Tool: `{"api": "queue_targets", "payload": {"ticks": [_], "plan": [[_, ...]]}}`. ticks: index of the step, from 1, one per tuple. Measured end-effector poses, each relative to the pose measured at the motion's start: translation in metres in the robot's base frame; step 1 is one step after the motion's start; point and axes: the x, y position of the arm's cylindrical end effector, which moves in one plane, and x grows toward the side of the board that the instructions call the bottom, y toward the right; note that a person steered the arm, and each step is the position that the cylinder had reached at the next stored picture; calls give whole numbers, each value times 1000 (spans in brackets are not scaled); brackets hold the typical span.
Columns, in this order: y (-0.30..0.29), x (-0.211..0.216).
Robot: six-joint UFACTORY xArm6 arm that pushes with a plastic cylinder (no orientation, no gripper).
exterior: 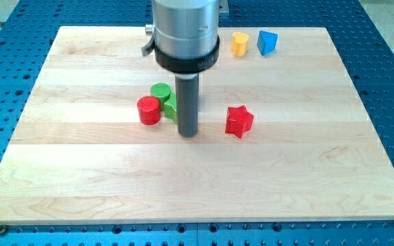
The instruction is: Push the green circle top to the cube
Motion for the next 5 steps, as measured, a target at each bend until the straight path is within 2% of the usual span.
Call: {"api": "queue_targets", "payload": {"ticks": [1,2,4,5], "plan": [[-68,14],[-102,-9],[-64,-24],[-74,-32]]}}
